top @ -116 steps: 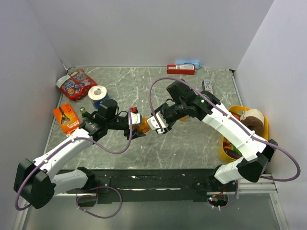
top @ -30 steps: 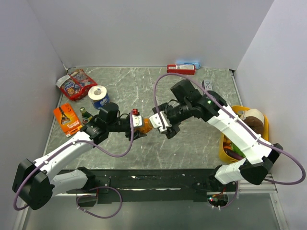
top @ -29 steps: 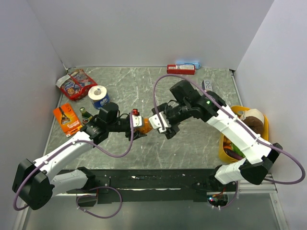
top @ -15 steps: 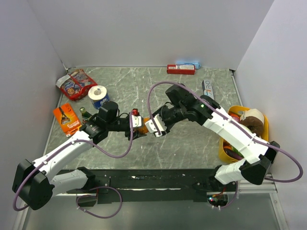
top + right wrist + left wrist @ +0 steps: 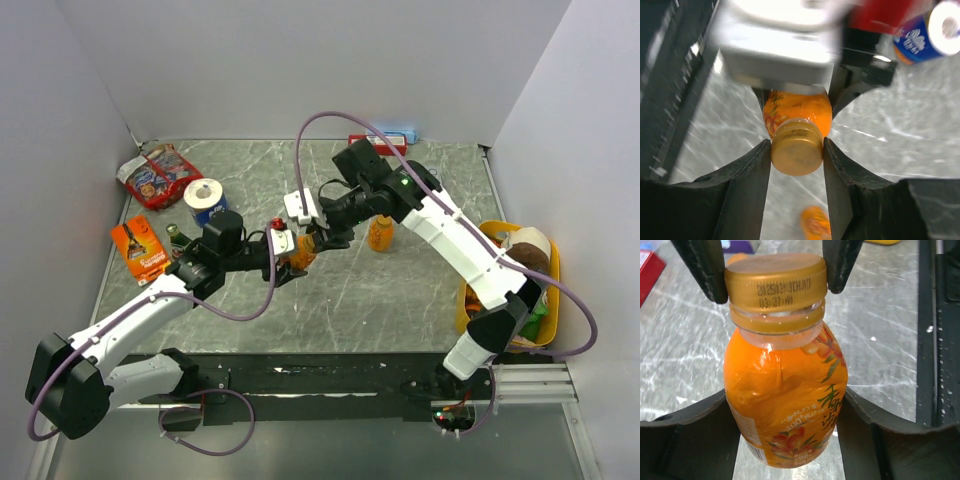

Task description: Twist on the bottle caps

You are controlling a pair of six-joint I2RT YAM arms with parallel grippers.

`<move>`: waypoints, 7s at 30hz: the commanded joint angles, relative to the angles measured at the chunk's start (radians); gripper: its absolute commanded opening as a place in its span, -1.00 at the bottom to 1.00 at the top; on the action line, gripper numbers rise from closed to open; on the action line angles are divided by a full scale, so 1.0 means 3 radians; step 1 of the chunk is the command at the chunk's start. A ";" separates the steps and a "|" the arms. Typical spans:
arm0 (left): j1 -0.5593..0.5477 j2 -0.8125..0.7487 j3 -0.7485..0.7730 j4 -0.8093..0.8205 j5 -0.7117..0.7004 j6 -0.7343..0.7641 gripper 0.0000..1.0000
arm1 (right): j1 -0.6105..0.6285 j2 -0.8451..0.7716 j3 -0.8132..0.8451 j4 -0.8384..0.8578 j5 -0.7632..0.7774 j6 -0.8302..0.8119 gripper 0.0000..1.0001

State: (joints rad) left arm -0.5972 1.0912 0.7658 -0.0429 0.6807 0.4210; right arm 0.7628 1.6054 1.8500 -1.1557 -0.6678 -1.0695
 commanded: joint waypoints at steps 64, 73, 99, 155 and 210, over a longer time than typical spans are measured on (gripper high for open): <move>0.0271 -0.0262 -0.0093 -0.0245 -0.0930 -0.0984 0.92 | -0.0507 0.0380 0.0322 0.0421 0.0507 0.1269 -0.49; 0.0646 -0.0585 -0.0236 -0.0261 -0.0966 -0.1071 0.93 | -0.0553 0.0600 0.0016 0.0605 0.0901 0.0962 -0.50; 0.1009 0.0131 0.0295 -0.0210 -0.0556 -0.1178 0.92 | -0.0911 0.0554 -0.1053 0.1480 0.0989 0.0962 -0.35; 0.1009 0.0075 0.0132 0.0384 -0.0771 -0.1541 0.92 | -0.0717 -0.0785 -0.1303 0.2022 0.1919 0.2716 0.98; 0.1663 -0.0810 -0.0942 0.1600 -0.2034 -0.1899 0.92 | -0.0876 -0.2222 -0.2644 0.2575 0.2079 0.2098 0.99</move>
State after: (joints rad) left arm -0.1123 1.0836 1.0874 0.1455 -0.1219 -0.1585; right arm 0.4778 0.9794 1.3800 -0.3859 0.0914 -0.3019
